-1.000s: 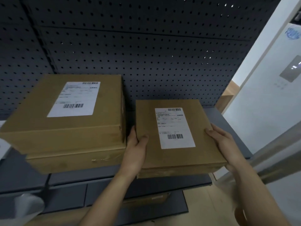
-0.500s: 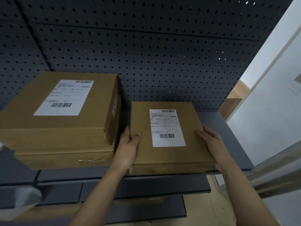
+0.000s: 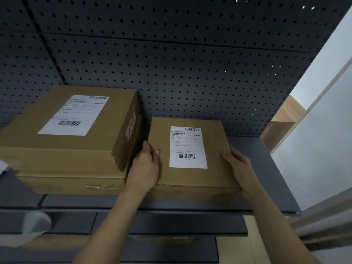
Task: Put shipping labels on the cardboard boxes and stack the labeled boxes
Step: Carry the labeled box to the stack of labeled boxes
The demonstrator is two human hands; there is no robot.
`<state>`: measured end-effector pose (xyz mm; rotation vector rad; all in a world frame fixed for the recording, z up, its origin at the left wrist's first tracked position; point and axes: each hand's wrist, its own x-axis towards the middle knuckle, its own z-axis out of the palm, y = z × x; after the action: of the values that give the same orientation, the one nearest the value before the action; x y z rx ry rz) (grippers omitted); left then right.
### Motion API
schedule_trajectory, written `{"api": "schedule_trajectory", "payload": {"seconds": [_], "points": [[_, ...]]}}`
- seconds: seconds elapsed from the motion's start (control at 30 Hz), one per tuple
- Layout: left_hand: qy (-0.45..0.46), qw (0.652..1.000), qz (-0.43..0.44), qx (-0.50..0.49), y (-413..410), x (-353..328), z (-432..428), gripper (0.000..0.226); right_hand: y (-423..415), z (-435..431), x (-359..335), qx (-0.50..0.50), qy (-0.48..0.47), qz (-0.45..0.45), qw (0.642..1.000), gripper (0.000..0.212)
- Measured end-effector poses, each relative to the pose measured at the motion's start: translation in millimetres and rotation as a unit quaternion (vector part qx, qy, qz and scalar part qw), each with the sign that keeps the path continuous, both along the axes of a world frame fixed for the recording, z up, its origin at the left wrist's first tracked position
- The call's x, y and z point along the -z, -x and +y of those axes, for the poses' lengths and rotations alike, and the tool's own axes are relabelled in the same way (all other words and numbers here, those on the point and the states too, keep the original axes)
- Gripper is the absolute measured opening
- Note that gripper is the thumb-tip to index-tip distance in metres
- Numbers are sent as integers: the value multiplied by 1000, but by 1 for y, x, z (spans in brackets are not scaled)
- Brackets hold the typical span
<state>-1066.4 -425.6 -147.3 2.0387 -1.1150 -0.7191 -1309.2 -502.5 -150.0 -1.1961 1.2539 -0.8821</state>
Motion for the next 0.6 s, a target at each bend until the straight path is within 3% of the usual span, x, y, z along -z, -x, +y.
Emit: {"api": "schedule_trajectory", "payload": {"seconds": [0.13,0.27,0.37,0.47,0.6], "points": [[5,1000,-29,-8,3,-4,3,57,0,-4,1,-6,-12,12,1000,30],[90,991,-102,-17,13,-19,20,54,1,-2,-8,17,7,81,997,50],[150,980,-127,-8,16,-35,39,50,3,7,-23,22,121,165,979,52],[178,970,-160,36,12,-42,67,39,-4,25,-42,-23,288,240,927,39],[142,963,-205,102,-2,-41,116,33,-46,66,-61,-129,402,241,874,22]]}}
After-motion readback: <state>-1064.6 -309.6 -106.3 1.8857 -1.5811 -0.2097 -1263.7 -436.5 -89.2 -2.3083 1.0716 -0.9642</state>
